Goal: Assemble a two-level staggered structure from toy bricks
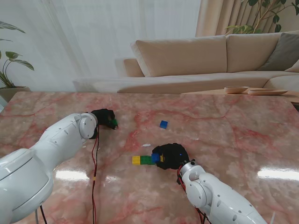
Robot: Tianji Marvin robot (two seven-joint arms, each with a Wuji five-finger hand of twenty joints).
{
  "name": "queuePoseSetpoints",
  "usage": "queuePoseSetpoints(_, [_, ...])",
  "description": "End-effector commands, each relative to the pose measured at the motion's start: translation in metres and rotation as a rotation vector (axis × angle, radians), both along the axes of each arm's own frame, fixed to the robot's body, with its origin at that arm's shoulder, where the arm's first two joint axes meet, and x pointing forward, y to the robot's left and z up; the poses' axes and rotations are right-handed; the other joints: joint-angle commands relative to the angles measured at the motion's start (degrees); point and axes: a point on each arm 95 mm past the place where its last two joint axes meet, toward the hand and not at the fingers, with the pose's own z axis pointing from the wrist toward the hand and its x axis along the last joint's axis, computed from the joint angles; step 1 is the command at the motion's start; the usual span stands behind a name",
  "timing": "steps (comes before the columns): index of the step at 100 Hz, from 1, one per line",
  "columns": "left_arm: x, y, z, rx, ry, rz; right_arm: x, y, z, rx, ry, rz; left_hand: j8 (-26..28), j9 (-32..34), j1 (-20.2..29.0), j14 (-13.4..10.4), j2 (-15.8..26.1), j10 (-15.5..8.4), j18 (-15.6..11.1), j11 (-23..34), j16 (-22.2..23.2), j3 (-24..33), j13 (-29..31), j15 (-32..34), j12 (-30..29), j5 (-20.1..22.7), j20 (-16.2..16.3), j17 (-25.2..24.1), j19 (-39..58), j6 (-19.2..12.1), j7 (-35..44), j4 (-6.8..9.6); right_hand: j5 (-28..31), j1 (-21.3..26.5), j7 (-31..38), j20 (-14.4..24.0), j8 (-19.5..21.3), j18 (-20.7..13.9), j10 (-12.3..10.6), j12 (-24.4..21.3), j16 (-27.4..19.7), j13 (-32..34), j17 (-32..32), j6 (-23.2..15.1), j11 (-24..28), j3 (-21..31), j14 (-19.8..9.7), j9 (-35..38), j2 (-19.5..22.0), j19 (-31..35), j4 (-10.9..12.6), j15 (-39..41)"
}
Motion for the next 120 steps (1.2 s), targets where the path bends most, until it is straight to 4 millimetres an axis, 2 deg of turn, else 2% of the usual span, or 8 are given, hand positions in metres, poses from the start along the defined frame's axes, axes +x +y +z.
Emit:
queuePoseSetpoints(1, [-0.002, 0.001, -0.003, 0.007, 0.004, -0.005, -0.005, -0.001, -0.007, -0.007, 0.031, 0.001, 1.3, 1.9, 2.2, 1.2, -1.9, -1.0, 0.6, 1.7, 0.7, 2.8, -0.4, 2.0, 1.0, 1.1, 1.1, -0.9, 1.2, -2.0, 1.5, -0.99, 1.0, -0.8, 1.6, 0.7, -0.2, 0.0, -1.3, 1.0, 0.0, 1.9, -0.1, -1.4, -0.1, 1.7, -0.3, 0.9, -0.6, 1.4, -2.0, 0.3])
queuePoseSetpoints(46, [-0.010, 0.003, -0.015, 0.031, -0.011, -0.034, -0.006, 0.002, -0.007, -0.005, 0.039, 0.011, 2.9, 5.2, 5.0, 1.4, -0.5, -1.5, 0.9, 4.2, 1.4, 5.7, 1.5, 4.2, 1.6, 6.3, 1.1, -0.2, 3.8, -5.7, 5.5, -1.17, 1.4, -0.7, 1.8, 0.7, -0.2, 0.1, -1.4, 1.1, 0.1, 2.1, 0.1, -1.5, 0.0, 1.6, -0.3, 1.3, -0.5, 1.5, -2.2, 0.4])
queuePoseSetpoints(50, [-0.011, 0.002, -0.016, 0.033, -0.014, -0.035, -0.006, 0.002, -0.007, -0.005, 0.039, 0.011, 2.7, 5.6, 5.6, 1.4, -0.6, -1.6, 0.9, 4.3, 1.6, 4.9, 1.7, 4.7, 1.5, 7.0, 0.8, -0.3, 4.6, -6.4, 5.9, -2.33, 1.4, -0.7, 1.8, 0.7, -0.2, 0.0, -1.3, 1.1, 0.1, 2.1, 0.1, -1.5, 0.0, 1.5, -0.3, 1.3, -0.5, 1.5, -2.3, 0.4])
queuePoseSetpoints(52, [-0.011, 0.002, -0.016, 0.033, -0.016, -0.036, -0.006, 0.002, -0.007, -0.005, 0.039, 0.011, 1.9, 6.3, 7.1, 1.3, -0.9, -1.9, 1.0, 4.5, 1.6, 3.8, 1.9, 5.0, 1.5, 8.1, 0.4, -0.3, 5.4, -7.1, 6.6, -4.08, 1.4, -0.7, 1.8, 0.7, -0.3, 0.1, -1.3, 1.1, 0.1, 2.1, 0.1, -1.5, 0.0, 1.5, -0.3, 1.3, -0.5, 1.5, -2.4, 0.4])
queuePoseSetpoints(58, [-0.012, 0.002, -0.017, 0.031, -0.020, -0.038, -0.006, 0.002, -0.007, -0.006, 0.039, 0.011, -0.4, 6.8, 9.0, 1.1, 0.1, -2.1, 0.8, 4.8, 1.5, 1.5, 1.9, 5.4, 1.6, 8.9, -0.6, -0.2, 6.2, -7.8, 7.4, -5.14, 1.4, -0.6, 1.8, 0.7, -0.3, 0.1, -1.4, 1.1, 0.1, 2.1, 0.1, -1.6, 0.0, 1.5, -0.3, 1.3, -0.5, 1.5, -2.5, 0.4])
queuePoseSetpoints(76, [-0.015, 0.002, -0.021, 0.002, -0.052, -0.018, -0.007, 0.002, -0.008, -0.008, 0.042, 0.014, -5.7, 10.5, 14.1, 0.5, 3.1, -2.9, 0.6, 6.3, 1.5, -3.3, 3.3, 6.4, 2.0, 15.5, -1.7, 0.1, 8.8, -11.6, 11.7, -4.76, 1.4, -0.5, 2.0, 0.7, -0.5, 0.0, -1.4, 1.1, 0.1, 2.2, 0.2, -1.7, 0.0, 1.4, -0.3, 1.5, -0.4, 1.5, -3.2, 0.4])
queuePoseSetpoints(95, [-0.017, 0.000, -0.023, -0.030, -0.087, 0.002, -0.006, 0.003, -0.007, -0.013, 0.037, 0.013, -7.9, 11.8, 14.4, 0.4, 3.7, -3.0, 0.6, 6.7, 1.4, -4.2, 3.6, 6.6, 2.0, 17.2, -2.2, 0.2, 9.4, -11.5, 11.4, -4.66, 1.3, -0.4, 2.1, 0.7, -0.8, 0.0, -1.4, 1.2, 0.1, 2.2, 0.2, -1.7, 0.0, 1.2, -0.4, 1.4, -0.2, 1.5, -3.5, 0.4])
queuePoseSetpoints(120, [-0.031, -0.021, -0.010, -0.091, -0.180, -0.004, -0.003, 0.005, -0.007, -0.018, 0.031, 0.011, -8.9, 14.4, 13.5, 0.7, 3.1, -2.8, 1.2, 6.5, 1.2, -3.7, 5.2, 6.6, 1.8, 18.7, -2.2, 0.3, 10.9, -11.2, 11.3, -4.35, 1.3, -0.1, 2.4, 0.7, -1.0, 0.0, -1.4, 1.2, 0.1, 2.3, 0.4, -1.8, 0.2, 1.0, -0.4, 1.5, -0.1, 1.6, -3.9, 0.5])
